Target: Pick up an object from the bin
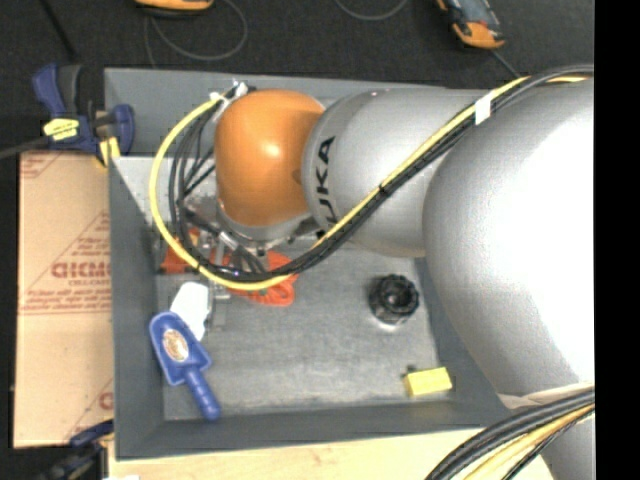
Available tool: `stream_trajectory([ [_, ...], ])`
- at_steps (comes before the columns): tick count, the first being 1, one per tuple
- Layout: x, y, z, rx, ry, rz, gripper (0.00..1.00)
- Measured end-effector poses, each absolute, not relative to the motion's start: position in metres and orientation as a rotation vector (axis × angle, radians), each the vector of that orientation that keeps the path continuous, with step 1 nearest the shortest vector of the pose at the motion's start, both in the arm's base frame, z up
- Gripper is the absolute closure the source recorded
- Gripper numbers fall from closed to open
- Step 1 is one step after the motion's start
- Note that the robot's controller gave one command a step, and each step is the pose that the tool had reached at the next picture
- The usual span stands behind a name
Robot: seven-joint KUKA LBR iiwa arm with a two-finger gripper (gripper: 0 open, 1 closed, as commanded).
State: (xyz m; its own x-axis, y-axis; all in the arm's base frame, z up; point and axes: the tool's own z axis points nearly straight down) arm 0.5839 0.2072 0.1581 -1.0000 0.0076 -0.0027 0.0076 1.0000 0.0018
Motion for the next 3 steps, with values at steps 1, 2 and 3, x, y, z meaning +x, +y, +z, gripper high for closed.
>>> stream_trajectory([
  [1,0.584,0.207,0.158,0.013,3.139,0.003,0.0],
  [2,0.573,0.214,0.121,-0.092,3.131,0.003,0.0],
  [3,0.564,0.222,0.09,-0.407,3.116,-0.002,0.0],
])
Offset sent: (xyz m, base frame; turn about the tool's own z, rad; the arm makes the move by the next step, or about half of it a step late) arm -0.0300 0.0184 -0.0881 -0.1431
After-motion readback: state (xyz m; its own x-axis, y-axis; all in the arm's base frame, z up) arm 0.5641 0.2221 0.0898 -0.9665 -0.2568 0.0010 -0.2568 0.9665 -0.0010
